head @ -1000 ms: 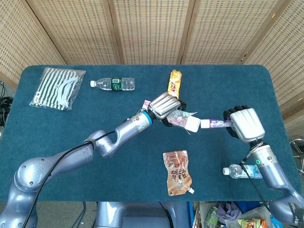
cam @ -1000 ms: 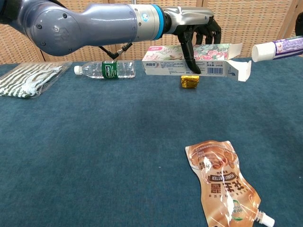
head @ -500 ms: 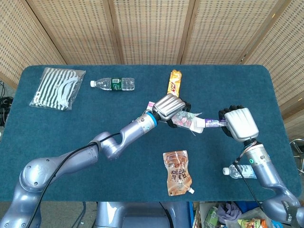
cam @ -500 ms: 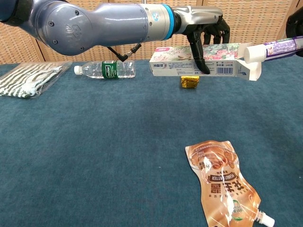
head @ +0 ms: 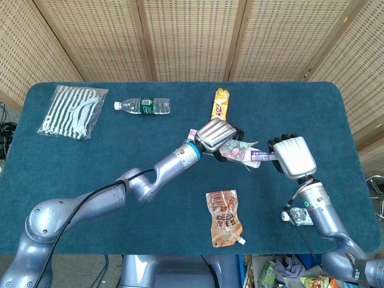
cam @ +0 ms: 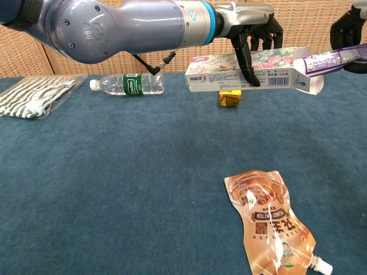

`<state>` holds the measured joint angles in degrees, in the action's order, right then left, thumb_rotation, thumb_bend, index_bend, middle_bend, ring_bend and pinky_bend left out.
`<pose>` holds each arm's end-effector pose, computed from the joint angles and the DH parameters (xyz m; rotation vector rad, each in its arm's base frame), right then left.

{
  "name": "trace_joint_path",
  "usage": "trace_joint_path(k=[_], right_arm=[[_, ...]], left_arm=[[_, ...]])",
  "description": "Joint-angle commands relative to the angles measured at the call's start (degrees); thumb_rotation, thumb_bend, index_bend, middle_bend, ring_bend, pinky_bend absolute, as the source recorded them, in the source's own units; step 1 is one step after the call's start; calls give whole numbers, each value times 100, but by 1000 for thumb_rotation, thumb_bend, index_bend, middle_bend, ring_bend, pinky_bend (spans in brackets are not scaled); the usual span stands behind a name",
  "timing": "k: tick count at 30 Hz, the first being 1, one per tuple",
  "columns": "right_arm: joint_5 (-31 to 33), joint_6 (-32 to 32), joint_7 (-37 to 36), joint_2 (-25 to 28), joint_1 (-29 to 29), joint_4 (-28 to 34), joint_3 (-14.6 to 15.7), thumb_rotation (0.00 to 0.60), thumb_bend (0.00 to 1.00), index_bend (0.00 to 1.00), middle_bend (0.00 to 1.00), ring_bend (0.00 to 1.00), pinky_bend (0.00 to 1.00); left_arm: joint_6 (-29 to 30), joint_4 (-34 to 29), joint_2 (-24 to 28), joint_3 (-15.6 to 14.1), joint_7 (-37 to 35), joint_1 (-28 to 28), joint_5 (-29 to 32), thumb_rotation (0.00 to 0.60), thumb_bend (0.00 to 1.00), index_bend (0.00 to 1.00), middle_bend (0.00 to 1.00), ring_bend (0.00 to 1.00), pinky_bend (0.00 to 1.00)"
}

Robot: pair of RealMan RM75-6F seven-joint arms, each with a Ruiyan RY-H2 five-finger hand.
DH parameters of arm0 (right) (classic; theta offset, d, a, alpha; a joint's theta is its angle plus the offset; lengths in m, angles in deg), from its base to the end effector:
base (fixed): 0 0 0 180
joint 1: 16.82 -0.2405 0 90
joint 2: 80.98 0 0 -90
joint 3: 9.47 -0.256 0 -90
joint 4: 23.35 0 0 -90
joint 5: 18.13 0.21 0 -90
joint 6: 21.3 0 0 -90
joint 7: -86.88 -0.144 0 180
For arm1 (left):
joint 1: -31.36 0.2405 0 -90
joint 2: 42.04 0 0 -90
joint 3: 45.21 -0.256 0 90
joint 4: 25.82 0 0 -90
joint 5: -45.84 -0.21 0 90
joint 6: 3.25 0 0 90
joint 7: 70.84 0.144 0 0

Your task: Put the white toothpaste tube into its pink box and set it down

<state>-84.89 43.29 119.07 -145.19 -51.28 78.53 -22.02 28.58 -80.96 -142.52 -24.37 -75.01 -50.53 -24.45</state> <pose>-0.1733 -0.3333 0.1297 1.7059 -0.5620 0.7883 0.0978 0.4381 -0.0566 -2.2367 -0.7229 -1.2002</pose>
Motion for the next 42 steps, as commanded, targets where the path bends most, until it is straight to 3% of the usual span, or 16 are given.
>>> trace_joint_path(k=[1,25,36,42], right_arm=[[73,24,122,-36,-41,59,-7,600,640,578,587,442,496],[201,305,1012,-162,-235,366,52,600,643,578,588,449,522],[-13,116,1577,-75,-493,356,181,600,645,578,584,449,522],[-99,315,1938,-59,-498,398,213,600,639,553,517,449,521]], left_arm=[[2,-26,-5,7,25,-3,58,600,138,509,488,445,512],[197,-37,-305,217,-325,18,430,600,158,519,496,450,512],[617,107,-636,390,-998,134,351,600,160,548,525,474,512],[656,282,-807,404,-1390,192,315,600,166,550,526,475,512]])
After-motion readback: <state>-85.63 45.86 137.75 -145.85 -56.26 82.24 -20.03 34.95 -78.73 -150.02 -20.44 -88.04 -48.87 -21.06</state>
